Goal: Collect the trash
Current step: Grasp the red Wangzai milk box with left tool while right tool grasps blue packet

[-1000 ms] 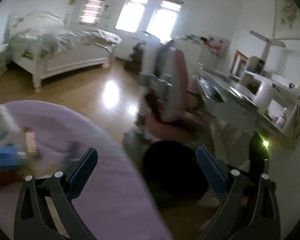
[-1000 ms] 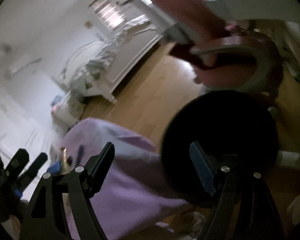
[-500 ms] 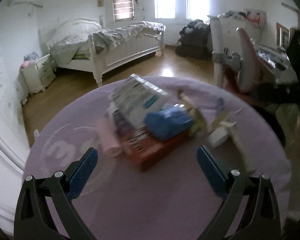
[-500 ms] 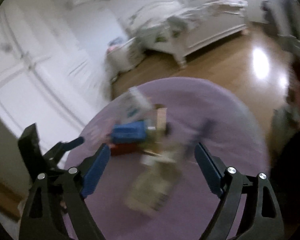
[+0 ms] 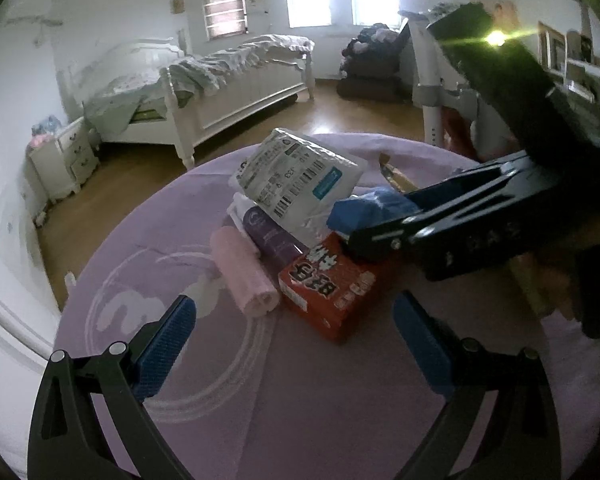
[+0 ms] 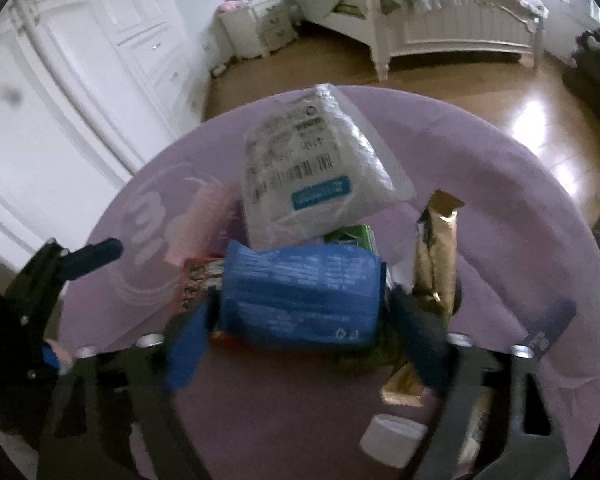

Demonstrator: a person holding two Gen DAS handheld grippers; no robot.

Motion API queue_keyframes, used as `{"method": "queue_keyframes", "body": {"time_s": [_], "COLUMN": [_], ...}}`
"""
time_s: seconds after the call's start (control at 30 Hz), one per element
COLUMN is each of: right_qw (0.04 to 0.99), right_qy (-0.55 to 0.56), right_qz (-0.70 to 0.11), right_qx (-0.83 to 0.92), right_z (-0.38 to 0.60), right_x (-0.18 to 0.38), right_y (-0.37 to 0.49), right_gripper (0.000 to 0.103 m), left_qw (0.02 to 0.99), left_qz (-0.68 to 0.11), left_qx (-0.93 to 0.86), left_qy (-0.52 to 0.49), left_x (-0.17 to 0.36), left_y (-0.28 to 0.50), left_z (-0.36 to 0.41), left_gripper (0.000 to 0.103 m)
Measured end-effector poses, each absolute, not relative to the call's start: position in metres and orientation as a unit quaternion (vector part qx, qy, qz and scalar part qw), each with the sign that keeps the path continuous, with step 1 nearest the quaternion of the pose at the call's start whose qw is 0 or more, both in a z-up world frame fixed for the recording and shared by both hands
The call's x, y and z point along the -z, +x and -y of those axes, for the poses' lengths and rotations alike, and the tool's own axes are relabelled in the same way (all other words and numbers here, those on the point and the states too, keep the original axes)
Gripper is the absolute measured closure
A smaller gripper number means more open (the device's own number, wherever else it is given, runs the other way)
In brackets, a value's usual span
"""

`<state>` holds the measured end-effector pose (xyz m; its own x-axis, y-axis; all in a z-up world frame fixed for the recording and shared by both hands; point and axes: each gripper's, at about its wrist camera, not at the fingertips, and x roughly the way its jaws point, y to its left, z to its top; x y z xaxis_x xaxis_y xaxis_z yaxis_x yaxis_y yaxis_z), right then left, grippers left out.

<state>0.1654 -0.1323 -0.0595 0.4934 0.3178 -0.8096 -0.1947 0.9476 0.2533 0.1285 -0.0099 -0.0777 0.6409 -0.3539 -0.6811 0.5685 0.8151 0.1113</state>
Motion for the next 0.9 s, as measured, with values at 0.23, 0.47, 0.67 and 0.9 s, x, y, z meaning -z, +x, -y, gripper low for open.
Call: {"method": "queue_keyframes", "body": {"time_s": [0.23,0.47,0.67,0.9], "right_qw": [0.879,0.884,0.882,0.882], "right_qy": [0.141,0.195,0.207,0.227], "right_qz": [-0.426,-0.395,-0.396,-0.382], "right_qx": [-0.158,-0.155,-0.153,-0.158], "right_z": [0.177,0.214,0.226,0.237], "right_x": [0.035,0.02,0.025,0.026], "right_y": [0.137,0.098,0.089,0.07], "right_gripper": [0.045,0.045,0.045,0.045], "left_qw": [0.881,0.865,0.863,0.88], "left_qz": [-0.324,-0.342,-0.359,-0.362], "left_qx": [0.267,0.287,0.307,0.296], "left_qy": [0.218,0.227,0.177,0.085], "left_x": [0.082,0.087,0.085,0.069], "left_y": [0.14,0.153,0.153,0.136], "left_z": [0.029,0.048,0.047,0.023], "left_gripper": [0.005,0.005,0.038,0.049]}}
